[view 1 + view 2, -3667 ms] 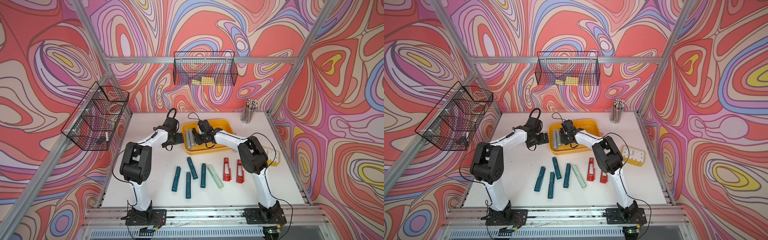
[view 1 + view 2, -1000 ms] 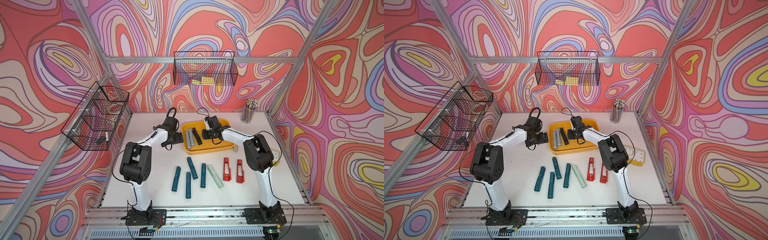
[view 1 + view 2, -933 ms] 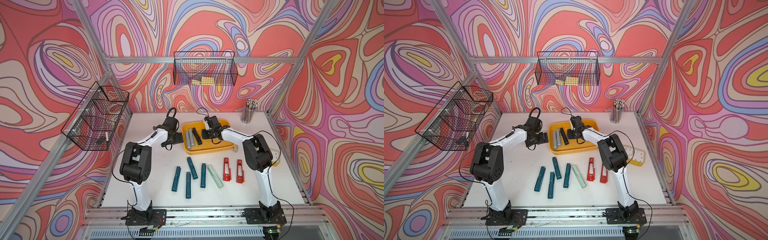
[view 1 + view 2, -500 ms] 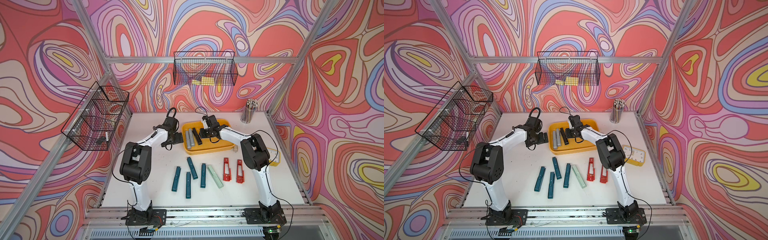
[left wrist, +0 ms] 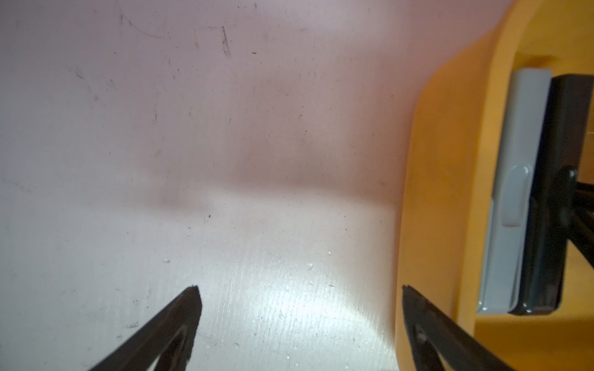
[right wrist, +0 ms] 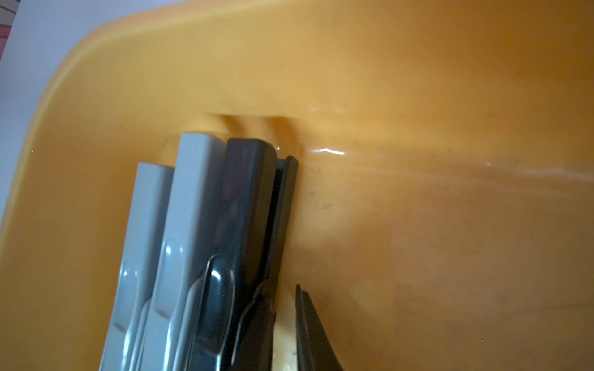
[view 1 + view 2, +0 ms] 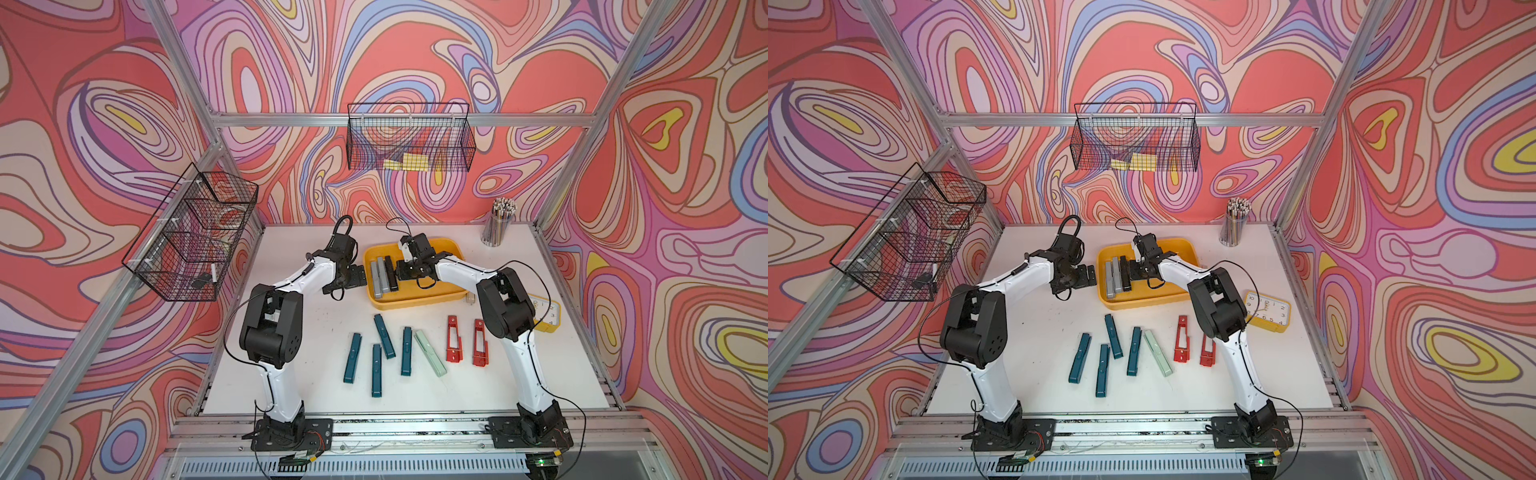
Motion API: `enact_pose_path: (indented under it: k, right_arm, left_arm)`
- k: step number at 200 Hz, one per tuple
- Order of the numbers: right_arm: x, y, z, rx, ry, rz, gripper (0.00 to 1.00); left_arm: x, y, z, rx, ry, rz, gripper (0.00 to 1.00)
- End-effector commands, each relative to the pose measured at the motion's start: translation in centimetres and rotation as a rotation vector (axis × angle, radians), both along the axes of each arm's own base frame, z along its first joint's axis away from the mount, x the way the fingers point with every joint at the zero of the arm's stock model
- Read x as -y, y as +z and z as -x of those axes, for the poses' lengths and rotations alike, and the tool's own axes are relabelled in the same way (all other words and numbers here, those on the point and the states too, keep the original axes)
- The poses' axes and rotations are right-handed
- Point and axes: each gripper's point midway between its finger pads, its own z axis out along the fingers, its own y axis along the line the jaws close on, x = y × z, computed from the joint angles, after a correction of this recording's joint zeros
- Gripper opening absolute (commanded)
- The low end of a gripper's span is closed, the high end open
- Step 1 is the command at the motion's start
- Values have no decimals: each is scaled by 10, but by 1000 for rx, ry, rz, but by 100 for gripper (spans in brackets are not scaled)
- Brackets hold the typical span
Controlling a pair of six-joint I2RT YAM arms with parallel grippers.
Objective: Put the pruning pliers into the storage box
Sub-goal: Place the pruning pliers in the storage box.
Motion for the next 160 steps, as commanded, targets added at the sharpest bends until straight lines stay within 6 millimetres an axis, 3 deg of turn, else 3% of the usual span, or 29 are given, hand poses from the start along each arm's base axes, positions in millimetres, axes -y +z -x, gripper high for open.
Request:
enact_pose_path:
  k: [1, 102, 160]
  right_arm:
    - [-4, -5, 4, -17, 10, -2, 18]
    - [-6, -6, 14, -24, 19, 5, 18]
    - [16, 2, 19, 9, -20, 93, 19]
  left_arm:
    - [-7, 5, 3, -4, 5, -17, 99]
    - [-6, 6, 4, 2, 9, -5, 99]
    - [-6, 8, 4, 3, 3, -9, 99]
